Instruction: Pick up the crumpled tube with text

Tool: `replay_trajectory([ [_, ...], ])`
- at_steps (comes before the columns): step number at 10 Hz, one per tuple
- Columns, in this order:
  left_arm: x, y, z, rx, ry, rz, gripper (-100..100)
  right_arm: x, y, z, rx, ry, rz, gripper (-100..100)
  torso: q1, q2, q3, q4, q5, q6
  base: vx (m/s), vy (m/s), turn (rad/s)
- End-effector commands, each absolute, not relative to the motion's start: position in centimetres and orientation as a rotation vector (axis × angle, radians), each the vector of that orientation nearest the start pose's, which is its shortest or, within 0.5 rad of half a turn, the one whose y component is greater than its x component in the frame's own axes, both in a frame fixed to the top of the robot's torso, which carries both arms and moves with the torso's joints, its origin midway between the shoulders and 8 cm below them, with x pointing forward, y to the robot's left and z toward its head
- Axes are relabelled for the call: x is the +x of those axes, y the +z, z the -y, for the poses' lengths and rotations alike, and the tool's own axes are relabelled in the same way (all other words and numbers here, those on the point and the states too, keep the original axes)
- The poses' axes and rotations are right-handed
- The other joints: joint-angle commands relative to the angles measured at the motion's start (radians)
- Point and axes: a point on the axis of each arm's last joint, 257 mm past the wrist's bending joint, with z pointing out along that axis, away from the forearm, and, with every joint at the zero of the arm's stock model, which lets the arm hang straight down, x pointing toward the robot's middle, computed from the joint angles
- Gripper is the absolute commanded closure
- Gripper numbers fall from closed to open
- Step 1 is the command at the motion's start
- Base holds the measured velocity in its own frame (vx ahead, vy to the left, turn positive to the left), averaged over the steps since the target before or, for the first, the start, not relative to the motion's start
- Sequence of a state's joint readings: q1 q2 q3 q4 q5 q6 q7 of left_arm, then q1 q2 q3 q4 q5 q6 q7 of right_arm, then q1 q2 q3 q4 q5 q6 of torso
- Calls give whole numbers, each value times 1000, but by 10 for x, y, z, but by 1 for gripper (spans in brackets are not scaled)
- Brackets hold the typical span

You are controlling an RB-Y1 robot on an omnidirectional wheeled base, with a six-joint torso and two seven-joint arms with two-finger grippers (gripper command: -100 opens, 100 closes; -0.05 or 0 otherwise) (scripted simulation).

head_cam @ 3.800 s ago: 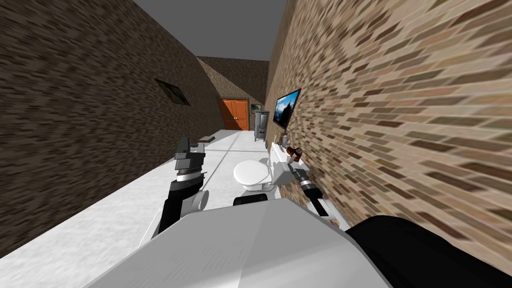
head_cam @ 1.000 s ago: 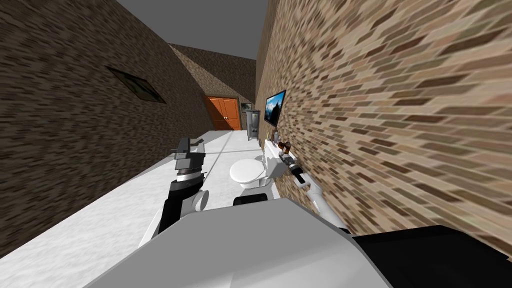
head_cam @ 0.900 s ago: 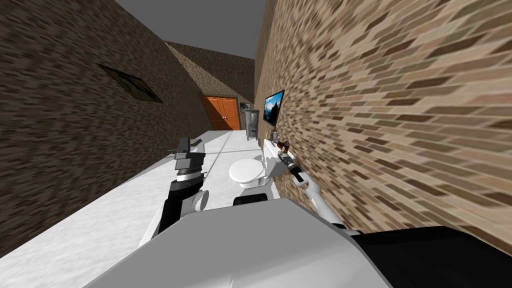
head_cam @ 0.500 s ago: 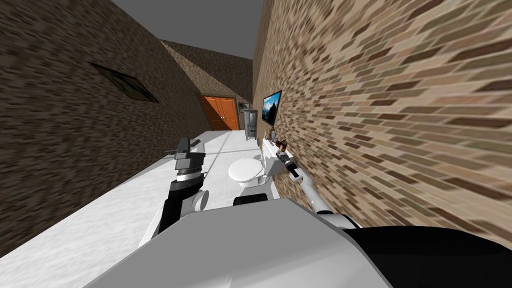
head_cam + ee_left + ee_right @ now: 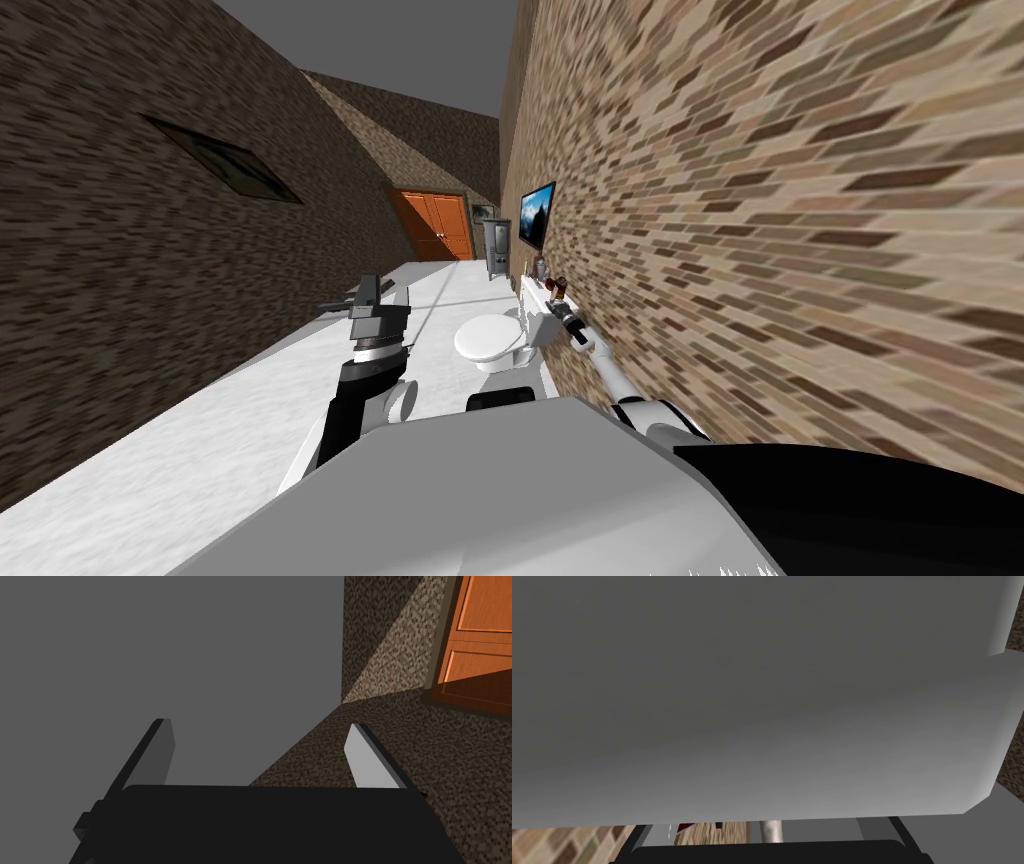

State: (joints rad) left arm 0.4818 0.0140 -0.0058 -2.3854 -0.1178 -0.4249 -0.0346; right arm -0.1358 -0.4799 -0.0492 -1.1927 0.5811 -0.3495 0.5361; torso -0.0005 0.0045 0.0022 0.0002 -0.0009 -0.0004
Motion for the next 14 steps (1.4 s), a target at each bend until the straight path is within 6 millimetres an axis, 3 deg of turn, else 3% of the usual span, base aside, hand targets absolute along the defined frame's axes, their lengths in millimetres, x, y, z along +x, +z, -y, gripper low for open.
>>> replay_trajectory([
  [1, 337, 61, -259, -527, -1210, -660, 0, 576, -231, 367, -103, 108, -1576, -100, 0, 0, 0, 0, 0, 0, -42, 0, 30],
  [2, 337, 61, -259, -527, -1210, -660, 0, 584, -228, 367, -100, 107, -1574, -100, 1, -2, -1, 0, 0, 0, -8, 1, 8],
  [3, 337, 61, -259, -527, -1210, -660, 0, 592, -236, 351, -138, 117, -1594, -100, 1, -4, -2, -1, 0, 0, -62, -7, -165],
  [6, 337, 61, -259, -527, -1210, -660, 0, 616, -216, 348, -136, 117, -1571, -100, 1, -2, -1, 0, 0, 0, -47, -5, -22],
  [7, 337, 61, -259, -527, -1210, -660, 0, 624, -226, 335, -174, 118, -1599, -100, 1, -4, -2, -1, 0, 0, -60, -14, -167],
  [10, 337, 61, -259, -527, -1210, -660, 0, 646, -201, 330, -176, 118, -1570, -100, 1, -2, -1, 0, 0, 0, -48, -6, -21],
  [11, 337, 61, -259, -527, -1210, -660, 0, 651, -205, 314, -225, 120, -1581, -100, 1, -4, -2, -1, 0, 0, -66, -2, -169],
  [14, 337, 61, -259, -527, -1210, -660, 0, 672, -183, 312, -220, 113, -1566, -100, 1, -2, -1, 0, 0, 0, -45, -9, -18],
])
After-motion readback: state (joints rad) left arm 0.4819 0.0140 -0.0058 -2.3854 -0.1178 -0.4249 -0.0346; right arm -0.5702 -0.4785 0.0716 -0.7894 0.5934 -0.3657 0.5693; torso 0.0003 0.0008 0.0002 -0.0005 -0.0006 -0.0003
